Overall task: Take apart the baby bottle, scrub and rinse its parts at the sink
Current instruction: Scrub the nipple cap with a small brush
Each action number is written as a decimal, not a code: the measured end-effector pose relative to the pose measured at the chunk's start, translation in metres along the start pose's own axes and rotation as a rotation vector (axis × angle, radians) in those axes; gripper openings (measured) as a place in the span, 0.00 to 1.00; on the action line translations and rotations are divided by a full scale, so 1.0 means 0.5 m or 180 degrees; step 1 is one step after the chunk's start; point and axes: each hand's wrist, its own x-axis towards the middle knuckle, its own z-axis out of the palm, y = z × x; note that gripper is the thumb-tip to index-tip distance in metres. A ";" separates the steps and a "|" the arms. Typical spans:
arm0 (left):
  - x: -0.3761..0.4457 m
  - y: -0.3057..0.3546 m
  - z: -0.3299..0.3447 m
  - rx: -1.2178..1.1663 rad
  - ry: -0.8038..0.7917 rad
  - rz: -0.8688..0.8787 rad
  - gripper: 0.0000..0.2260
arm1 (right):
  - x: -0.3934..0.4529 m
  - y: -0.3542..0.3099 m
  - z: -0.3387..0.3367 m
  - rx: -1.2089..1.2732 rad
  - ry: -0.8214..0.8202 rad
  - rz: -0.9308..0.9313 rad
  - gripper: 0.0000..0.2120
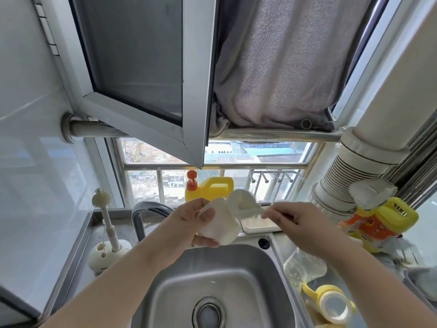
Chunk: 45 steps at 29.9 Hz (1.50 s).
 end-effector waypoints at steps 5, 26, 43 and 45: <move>-0.003 0.001 -0.002 0.0092 -0.0300 -0.0033 0.02 | -0.018 -0.011 0.006 0.0042 -0.0518 -0.0154 0.08; -0.007 0.012 0.017 -0.0622 -0.0303 -0.0283 0.08 | -0.023 0.003 -0.030 0.0086 -0.0188 0.0247 0.11; -0.008 0.009 0.037 -0.0092 -0.0258 -0.0205 0.20 | -0.030 0.005 -0.048 0.0031 -0.0404 0.0327 0.11; -0.006 0.007 0.042 -0.0106 -0.0356 -0.0185 0.20 | -0.022 0.004 -0.036 0.0141 -0.0164 0.0255 0.11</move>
